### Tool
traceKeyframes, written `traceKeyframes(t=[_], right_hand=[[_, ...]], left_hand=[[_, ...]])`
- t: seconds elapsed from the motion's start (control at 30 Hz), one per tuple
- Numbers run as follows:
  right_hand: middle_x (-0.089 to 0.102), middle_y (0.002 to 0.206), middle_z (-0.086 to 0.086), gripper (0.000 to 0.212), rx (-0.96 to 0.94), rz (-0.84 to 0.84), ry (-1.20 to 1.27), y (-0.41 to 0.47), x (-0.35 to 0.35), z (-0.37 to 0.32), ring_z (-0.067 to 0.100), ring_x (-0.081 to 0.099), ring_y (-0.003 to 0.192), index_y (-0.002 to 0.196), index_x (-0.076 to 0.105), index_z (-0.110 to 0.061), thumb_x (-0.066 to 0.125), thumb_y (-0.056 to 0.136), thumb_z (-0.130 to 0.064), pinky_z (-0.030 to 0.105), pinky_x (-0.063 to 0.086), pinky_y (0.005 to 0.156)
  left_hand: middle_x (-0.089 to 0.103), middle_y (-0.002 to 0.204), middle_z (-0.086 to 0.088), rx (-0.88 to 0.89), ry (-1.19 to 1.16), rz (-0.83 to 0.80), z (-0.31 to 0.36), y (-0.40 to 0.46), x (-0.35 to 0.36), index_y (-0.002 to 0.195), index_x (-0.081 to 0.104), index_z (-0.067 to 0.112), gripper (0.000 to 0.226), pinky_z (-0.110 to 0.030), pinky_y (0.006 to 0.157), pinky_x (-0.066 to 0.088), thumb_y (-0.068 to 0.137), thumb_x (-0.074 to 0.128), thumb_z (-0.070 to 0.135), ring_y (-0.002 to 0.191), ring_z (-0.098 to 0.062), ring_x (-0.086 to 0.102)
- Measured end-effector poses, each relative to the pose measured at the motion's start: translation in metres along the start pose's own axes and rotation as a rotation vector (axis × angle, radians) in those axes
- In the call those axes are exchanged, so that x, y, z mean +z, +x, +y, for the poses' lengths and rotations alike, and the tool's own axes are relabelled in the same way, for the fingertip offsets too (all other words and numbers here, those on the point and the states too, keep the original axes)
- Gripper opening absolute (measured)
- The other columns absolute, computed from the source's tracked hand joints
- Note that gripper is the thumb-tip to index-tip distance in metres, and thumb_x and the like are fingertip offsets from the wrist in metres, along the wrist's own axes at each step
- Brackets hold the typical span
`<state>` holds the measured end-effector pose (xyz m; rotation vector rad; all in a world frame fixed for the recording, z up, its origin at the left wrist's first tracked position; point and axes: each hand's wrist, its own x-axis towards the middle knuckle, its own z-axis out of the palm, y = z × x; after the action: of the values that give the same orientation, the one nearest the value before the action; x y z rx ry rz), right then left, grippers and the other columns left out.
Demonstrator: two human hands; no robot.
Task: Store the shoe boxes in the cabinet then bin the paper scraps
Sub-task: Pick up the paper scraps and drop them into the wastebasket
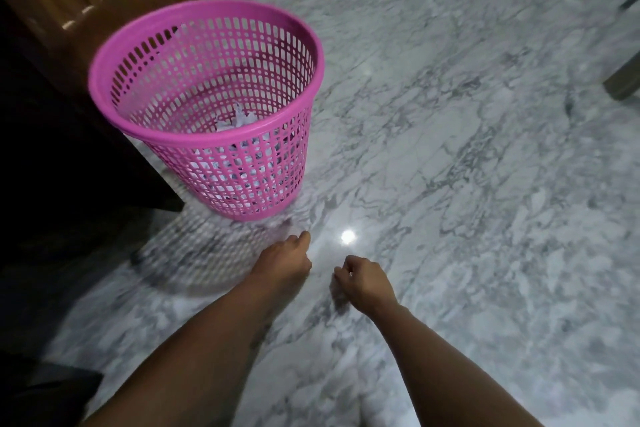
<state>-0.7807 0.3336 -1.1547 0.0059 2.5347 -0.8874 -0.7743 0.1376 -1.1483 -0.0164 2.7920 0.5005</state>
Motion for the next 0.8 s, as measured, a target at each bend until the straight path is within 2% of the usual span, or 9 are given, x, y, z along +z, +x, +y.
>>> traceKeyframes(t=[0.13,0.23,0.3,0.43,0.53,0.57,0.67,0.73,0.8], right_hand=[[0.061,0.065,-0.001,0.036,-0.004,0.018,0.013,-0.006,-0.004,0.001,0.021,0.061,0.069,0.067,0.051,-0.018,0.056,0.094,-0.041,0.037,0.049,0.066],[0.059,0.061,-0.002,0.038,-0.028,0.103,0.066,-0.008,-0.012,-0.011,0.016,0.059,0.064,0.066,0.049,-0.020,0.058,0.095,-0.044,0.034,0.045,0.061],[0.055,0.058,-0.004,0.043,-0.073,0.202,0.111,-0.006,-0.024,-0.032,0.012,0.056,0.060,0.065,0.047,-0.021,0.059,0.095,-0.048,0.030,0.040,0.056],[0.037,0.047,-0.001,0.056,-0.220,0.413,0.360,0.000,-0.071,-0.101,0.014,0.038,0.049,0.057,0.034,-0.017,0.053,0.101,-0.046,0.038,0.035,0.057],[0.038,0.054,0.013,0.059,-0.398,0.503,0.596,-0.004,-0.120,-0.169,0.015,0.037,0.053,0.062,0.035,-0.008,0.044,0.105,-0.048,0.042,0.036,0.055],[0.038,0.055,0.009,0.057,-0.464,0.530,0.657,-0.009,-0.137,-0.194,0.014,0.037,0.054,0.062,0.035,-0.010,0.042,0.105,-0.047,0.040,0.035,0.055],[0.041,0.055,-0.013,0.047,-0.681,0.609,0.742,-0.026,-0.182,-0.269,0.003,0.040,0.057,0.063,0.038,-0.024,0.048,0.106,-0.042,0.028,0.035,0.058],[0.044,0.062,-0.015,0.040,-0.781,0.647,0.727,-0.033,-0.200,-0.310,-0.001,0.042,0.060,0.070,0.044,-0.023,0.051,0.104,-0.043,0.022,0.038,0.060],[0.055,0.077,-0.009,0.031,-0.865,0.666,0.641,-0.030,-0.206,-0.338,0.000,0.052,0.071,0.083,0.052,-0.019,0.052,0.103,-0.043,0.021,0.047,0.067]], left_hand=[[0.060,0.116,-0.010,0.056,0.055,-0.140,0.002,-0.020,-0.015,0.119,0.041,0.016,0.035,-0.041,0.080,0.046,0.087,0.052,0.026,0.105,-0.039,0.060],[0.061,0.102,-0.008,0.164,0.085,-0.111,0.009,-0.037,-0.033,0.098,0.041,0.018,0.015,-0.038,0.068,0.038,0.086,0.048,0.025,0.093,-0.038,0.059],[0.063,0.090,-0.005,0.212,0.059,-0.035,0.018,-0.045,-0.057,0.089,0.043,0.020,0.013,-0.038,0.065,0.041,0.083,0.044,0.031,0.082,-0.034,0.058],[0.062,0.069,-0.002,0.268,-0.084,0.356,0.041,-0.055,-0.126,0.079,0.050,0.017,0.025,-0.035,0.057,0.045,0.082,0.047,0.042,0.067,-0.029,0.061],[0.040,0.050,0.004,0.311,-0.219,0.636,0.053,-0.059,-0.201,0.067,0.045,0.018,0.047,-0.033,0.048,0.034,0.094,0.048,0.056,0.049,-0.021,0.045],[0.037,0.049,0.006,0.316,-0.262,0.722,0.055,-0.060,-0.228,0.064,0.042,0.019,0.050,-0.034,0.047,0.032,0.098,0.046,0.056,0.046,-0.019,0.041],[0.042,0.054,-0.003,0.273,-0.415,0.969,0.054,-0.058,-0.300,0.064,0.040,0.018,0.050,-0.045,0.050,0.035,0.104,0.041,0.049,0.050,-0.017,0.040],[0.048,0.064,-0.007,0.246,-0.453,1.127,0.050,-0.053,-0.340,0.072,0.044,0.015,0.039,-0.044,0.058,0.038,0.104,0.038,0.037,0.060,-0.015,0.045],[0.056,0.075,-0.008,0.225,-0.461,1.202,0.043,-0.046,-0.368,0.082,0.049,0.013,0.027,-0.039,0.064,0.043,0.099,0.035,0.029,0.070,-0.017,0.053]])
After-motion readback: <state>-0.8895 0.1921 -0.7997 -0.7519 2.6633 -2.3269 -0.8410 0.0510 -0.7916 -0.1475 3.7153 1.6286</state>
